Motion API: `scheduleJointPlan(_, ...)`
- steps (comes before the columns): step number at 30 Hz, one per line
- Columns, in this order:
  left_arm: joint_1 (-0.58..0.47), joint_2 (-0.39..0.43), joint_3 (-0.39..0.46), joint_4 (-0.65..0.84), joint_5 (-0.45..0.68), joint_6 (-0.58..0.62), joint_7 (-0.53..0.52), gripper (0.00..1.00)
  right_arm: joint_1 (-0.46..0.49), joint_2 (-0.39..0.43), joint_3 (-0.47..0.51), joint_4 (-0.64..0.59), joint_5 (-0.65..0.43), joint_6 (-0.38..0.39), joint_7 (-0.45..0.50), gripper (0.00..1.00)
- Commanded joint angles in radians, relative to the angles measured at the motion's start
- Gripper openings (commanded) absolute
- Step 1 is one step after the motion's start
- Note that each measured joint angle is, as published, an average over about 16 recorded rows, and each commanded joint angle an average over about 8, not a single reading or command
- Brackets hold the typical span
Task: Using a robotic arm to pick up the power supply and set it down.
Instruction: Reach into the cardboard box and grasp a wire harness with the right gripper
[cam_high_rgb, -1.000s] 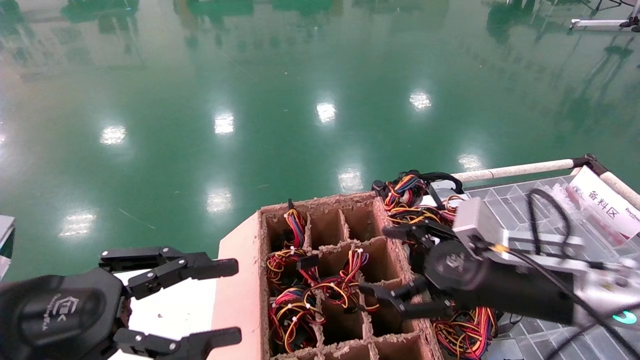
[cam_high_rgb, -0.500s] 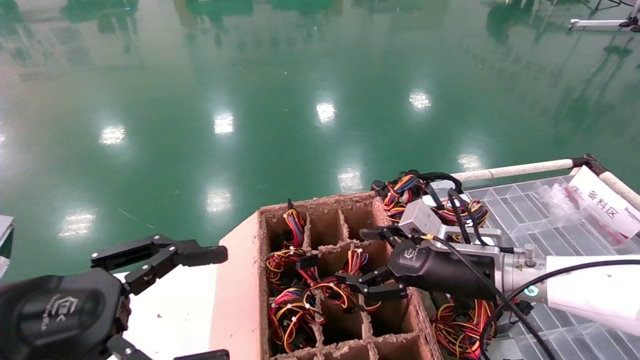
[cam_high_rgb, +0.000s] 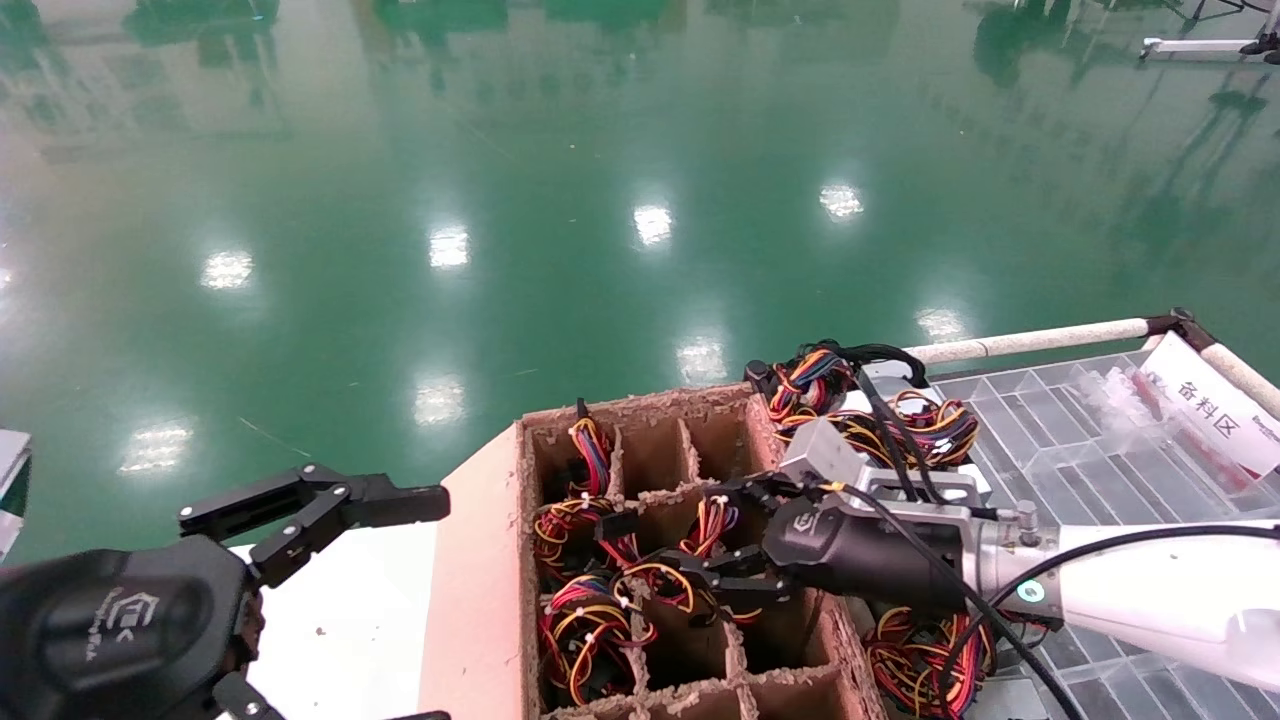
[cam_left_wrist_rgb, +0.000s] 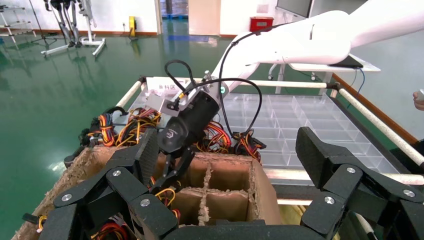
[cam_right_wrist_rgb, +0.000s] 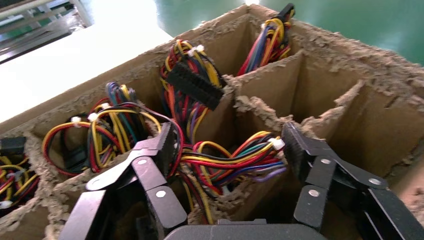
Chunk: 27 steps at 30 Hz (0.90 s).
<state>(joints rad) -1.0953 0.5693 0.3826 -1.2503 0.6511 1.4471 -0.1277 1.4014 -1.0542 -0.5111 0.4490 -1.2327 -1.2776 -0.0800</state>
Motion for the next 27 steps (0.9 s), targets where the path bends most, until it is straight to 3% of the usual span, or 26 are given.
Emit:
scheduleJointPlan(1, 0.0, 0.0, 0.0, 0.0, 0.0, 0.0, 0.0, 1.0, 0.001, -0.005, 0.0, -0.014, 0.002, -0.004, -0.008, 0.0)
scheduleJointPlan(27, 0.0, 0.0, 0.0, 0.0, 0.0, 0.0, 0.0, 1.0, -0.014, 0.001, -0.01, 0.001, -0.012, 0.002, 0.02, 0.0)
